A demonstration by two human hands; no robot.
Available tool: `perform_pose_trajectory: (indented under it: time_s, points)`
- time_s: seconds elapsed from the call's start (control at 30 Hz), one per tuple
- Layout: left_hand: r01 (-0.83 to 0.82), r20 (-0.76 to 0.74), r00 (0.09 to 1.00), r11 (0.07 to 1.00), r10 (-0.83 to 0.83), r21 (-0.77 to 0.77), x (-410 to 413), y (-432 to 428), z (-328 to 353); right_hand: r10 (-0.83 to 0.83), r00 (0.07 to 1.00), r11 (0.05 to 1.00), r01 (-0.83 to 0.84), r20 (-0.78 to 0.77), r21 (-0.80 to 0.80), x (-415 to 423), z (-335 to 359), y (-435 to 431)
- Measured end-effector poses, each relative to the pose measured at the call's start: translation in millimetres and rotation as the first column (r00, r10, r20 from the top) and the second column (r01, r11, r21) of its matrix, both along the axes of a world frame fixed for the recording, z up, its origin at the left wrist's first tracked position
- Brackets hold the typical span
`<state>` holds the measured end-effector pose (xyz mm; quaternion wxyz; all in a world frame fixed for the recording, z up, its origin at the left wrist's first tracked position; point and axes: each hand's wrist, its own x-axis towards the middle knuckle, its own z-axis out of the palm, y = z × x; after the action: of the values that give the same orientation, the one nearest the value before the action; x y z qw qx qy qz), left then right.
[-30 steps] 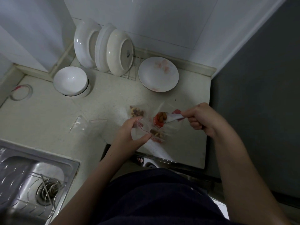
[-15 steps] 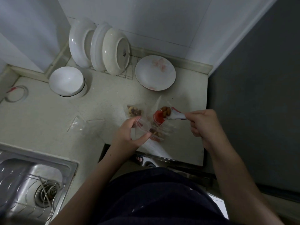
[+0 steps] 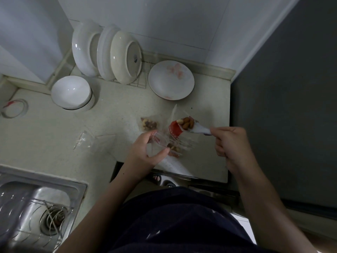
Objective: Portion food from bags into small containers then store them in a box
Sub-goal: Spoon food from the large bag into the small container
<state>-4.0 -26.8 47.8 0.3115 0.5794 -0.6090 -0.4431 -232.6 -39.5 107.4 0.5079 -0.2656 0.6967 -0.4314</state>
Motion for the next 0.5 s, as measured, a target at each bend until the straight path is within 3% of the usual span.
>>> perform_pose_trajectory:
  time_s: [0.27,0.5]
  points:
    - [0.035,-0.004,0.999,0.999,-0.035,-0.026,-4.9,-6.3,-1.0,0.035,0.999,0.999,-0.035,-0.012,0.002,3.5,-2.7,2.4]
    - [0.083,-0.006,0.996,0.993,-0.084,-0.084,-11.2,-16.3,9.2,-0.019,0.995,0.999,0.014,0.099,0.052,5.2,-1.8,-0.1]
